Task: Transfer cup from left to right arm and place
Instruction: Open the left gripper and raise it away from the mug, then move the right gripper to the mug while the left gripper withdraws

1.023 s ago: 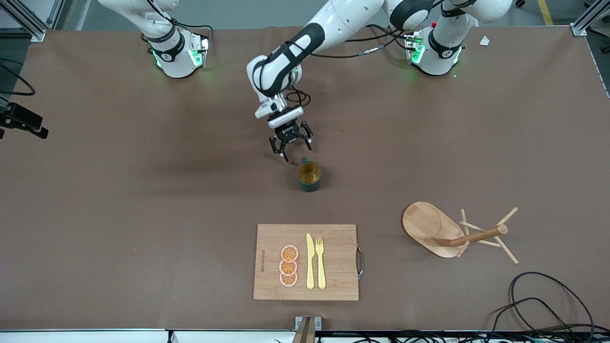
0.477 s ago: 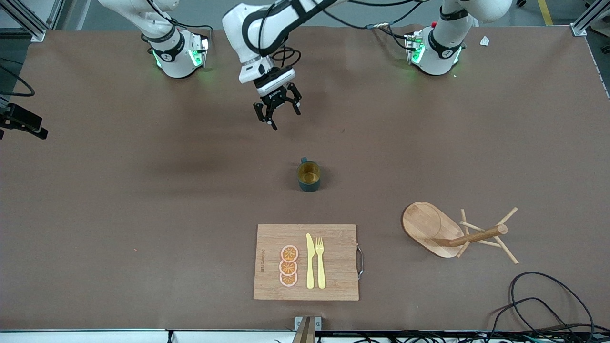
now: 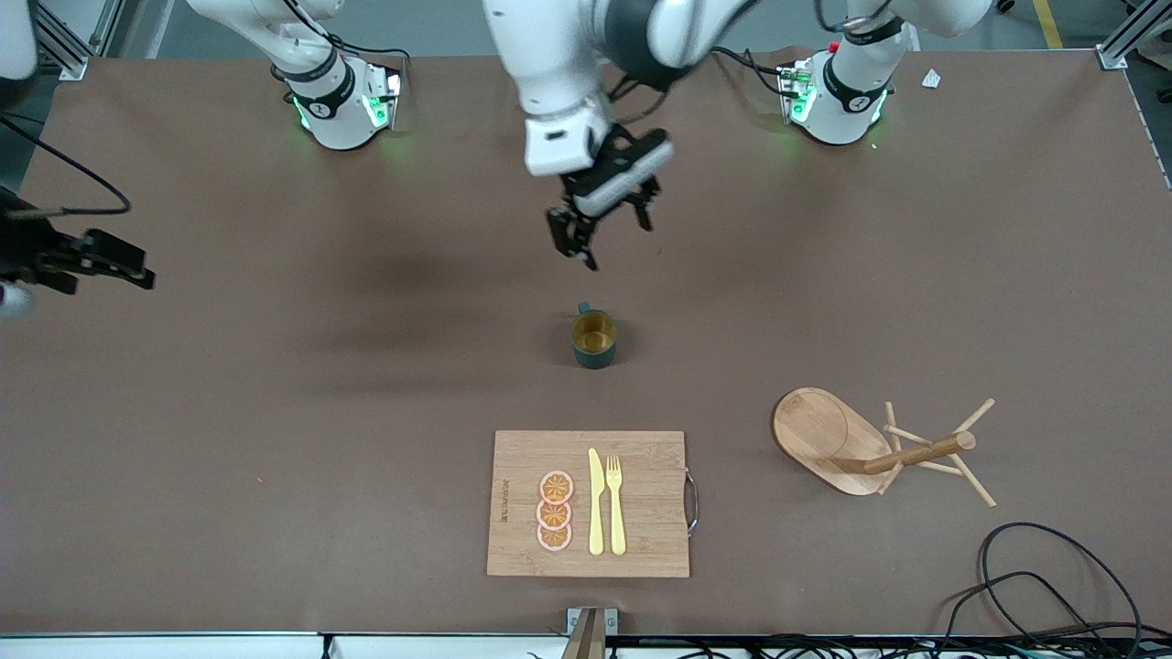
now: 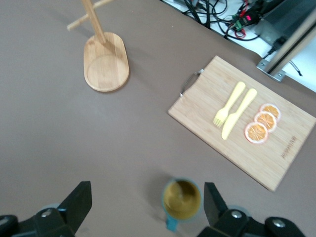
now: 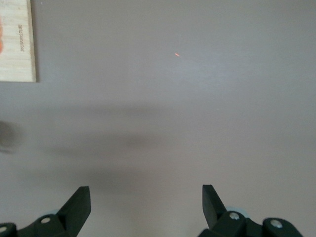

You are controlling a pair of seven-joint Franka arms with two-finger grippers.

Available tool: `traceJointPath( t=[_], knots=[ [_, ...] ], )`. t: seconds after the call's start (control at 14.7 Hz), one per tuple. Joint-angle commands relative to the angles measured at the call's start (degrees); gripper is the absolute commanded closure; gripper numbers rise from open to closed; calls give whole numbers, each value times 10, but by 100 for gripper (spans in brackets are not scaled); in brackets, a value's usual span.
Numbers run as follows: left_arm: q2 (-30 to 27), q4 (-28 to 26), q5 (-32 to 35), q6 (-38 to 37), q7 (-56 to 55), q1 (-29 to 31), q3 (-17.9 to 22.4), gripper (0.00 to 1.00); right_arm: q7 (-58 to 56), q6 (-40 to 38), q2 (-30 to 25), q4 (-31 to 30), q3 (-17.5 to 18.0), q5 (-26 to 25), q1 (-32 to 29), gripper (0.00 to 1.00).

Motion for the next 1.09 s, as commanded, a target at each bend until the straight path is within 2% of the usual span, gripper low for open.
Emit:
traceJointPath(
  t=[0.0,0.27,0.55,0.68,0.82,1.02],
  knots=[
    [-35,-9,-54,0,121,95,-12,0,108,10,11,-4,0,9,50,0],
    [-59,-8,-113,0,282,194,-8,0,297,55,54,-2,-1,36,139,0],
    [-101,-9,-217,0,422,296,-3,0,476,129,117,6,-1,33,229,0],
    [-130,-16,-250,-12,509,336,-1,0,552,142,161,42,-1,33,256,0],
    [-149,-14,-273,-38,598,360,6,0,618,143,213,92,-1,32,281,0],
    [-169,-19,-290,-91,711,372,49,0,684,189,256,112,0,35,310,0]
  ],
)
